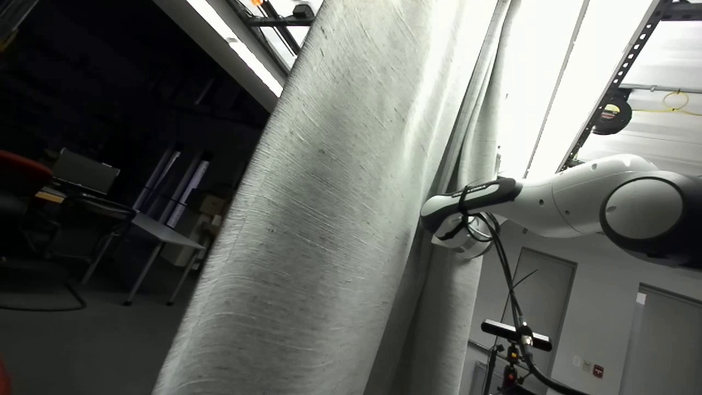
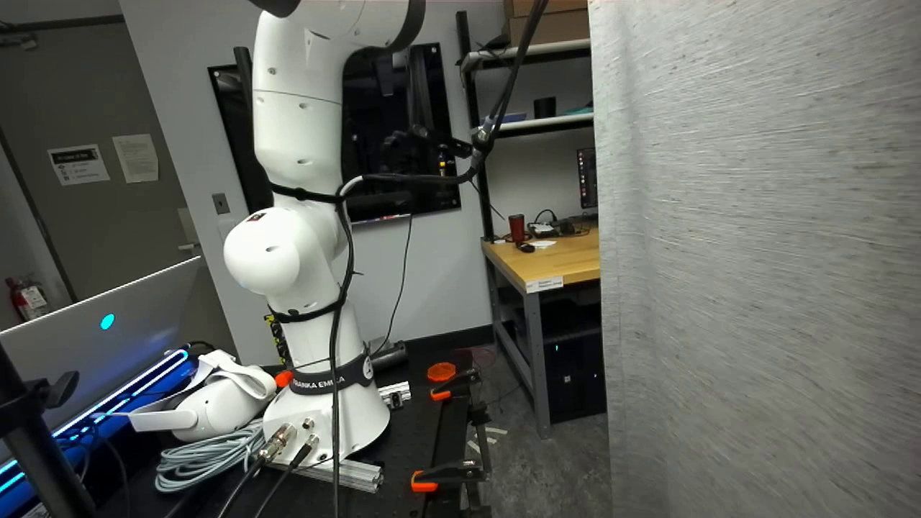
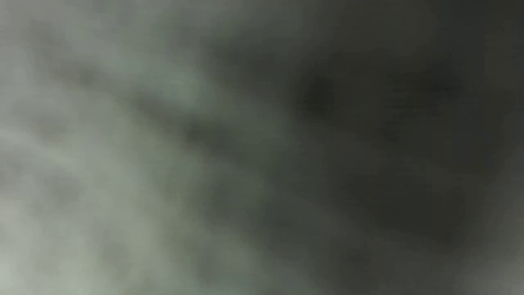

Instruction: Slide the curtain to the right

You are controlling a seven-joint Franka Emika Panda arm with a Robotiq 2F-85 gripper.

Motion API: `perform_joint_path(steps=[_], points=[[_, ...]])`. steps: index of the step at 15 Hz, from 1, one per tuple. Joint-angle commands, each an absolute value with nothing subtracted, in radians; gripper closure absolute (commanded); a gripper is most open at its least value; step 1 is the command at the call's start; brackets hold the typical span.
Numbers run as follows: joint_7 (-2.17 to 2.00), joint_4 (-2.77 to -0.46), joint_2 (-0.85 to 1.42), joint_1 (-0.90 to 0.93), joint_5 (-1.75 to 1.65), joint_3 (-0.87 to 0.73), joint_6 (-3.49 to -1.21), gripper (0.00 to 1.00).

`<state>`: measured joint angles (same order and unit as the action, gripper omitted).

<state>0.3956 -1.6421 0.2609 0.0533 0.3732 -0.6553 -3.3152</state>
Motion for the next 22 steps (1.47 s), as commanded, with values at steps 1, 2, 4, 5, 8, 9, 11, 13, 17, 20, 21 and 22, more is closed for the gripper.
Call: perform_joint_path(steps=[1, 2, 4, 5, 8, 9, 11, 13, 17, 20, 21, 22], points=[[0.387, -1.781, 0.238, 0.047, 0.383, -0.536, -3.317, 1.00], [0.386, -1.801, 0.215, 0.042, 0.381, -0.491, -3.325, 1.00], [0.380, -1.841, 0.169, 0.024, 0.369, -0.407, -3.336, 1.00], [0.376, -1.866, 0.141, 0.012, 0.363, -0.363, -3.338, 1.00], [0.265, -1.940, 0.057, -0.025, 0.262, -0.270, -3.315, 1.00], [0.245, -1.968, 0.025, -0.031, 0.247, -0.244, -3.310, 1.00], [0.177, -2.030, -0.031, -0.037, 0.203, -0.204, -3.308, 1.00], [0.123, -2.083, -0.080, -0.038, 0.183, -0.171, -3.303, 1.00], [0.145, -2.179, -0.172, 0.107, 0.245, -0.266, -3.202, 0.58], [0.277, -2.238, -0.235, 0.193, 0.350, -0.379, -3.019, 0.35], [0.320, -2.244, -0.249, 0.195, 0.372, -0.409, -2.945, 0.28], [0.351, -2.247, -0.259, 0.183, 0.375, -0.432, -2.867, 0.20]])
